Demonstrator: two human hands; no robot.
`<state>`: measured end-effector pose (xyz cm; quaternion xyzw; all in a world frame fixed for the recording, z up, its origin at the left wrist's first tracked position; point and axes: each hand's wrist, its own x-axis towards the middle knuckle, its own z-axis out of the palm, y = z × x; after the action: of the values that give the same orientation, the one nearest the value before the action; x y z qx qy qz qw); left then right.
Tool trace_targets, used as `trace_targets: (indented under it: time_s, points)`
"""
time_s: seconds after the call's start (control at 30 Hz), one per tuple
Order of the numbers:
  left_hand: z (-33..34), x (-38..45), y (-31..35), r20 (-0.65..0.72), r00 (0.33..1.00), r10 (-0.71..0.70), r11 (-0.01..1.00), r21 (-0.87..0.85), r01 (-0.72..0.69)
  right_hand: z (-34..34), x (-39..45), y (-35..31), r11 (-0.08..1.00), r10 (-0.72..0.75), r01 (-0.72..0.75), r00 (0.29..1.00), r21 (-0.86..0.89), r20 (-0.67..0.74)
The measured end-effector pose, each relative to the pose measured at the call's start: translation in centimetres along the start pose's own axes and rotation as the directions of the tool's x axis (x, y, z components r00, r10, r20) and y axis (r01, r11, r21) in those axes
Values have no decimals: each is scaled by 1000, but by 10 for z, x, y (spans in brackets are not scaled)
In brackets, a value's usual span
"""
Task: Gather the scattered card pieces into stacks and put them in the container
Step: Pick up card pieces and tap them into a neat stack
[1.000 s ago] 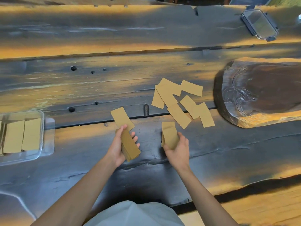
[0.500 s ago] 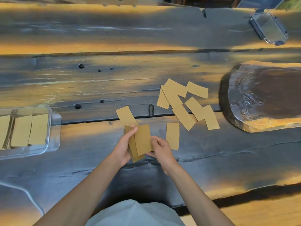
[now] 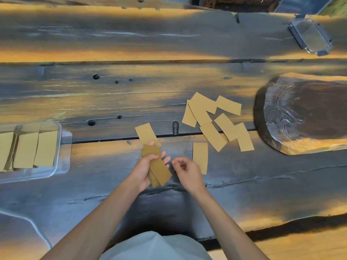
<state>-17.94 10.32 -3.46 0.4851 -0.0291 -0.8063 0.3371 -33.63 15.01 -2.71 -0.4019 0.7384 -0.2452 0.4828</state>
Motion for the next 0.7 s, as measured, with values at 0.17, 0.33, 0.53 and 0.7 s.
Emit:
trace_targets:
  time_s: [0.17,0.33,0.53,0.7]
  points:
    - [-5,2,1,-38,999,-7,1000,-14,6,-14,2,0,989,115,-119,992,86,50]
    - [1,2,2,-59,998,5,995,-94,-11,5,-15,-13,882,282,-377,903,283,326]
    - [21,4,-1,-97,993,63,945,-315,-90,53,-8,-34,767,441,-412,895,492,63]
    - [20,13,2,-77,992,96,958,-264,-113,52,-1,-46,829,430,-348,897,437,-103]
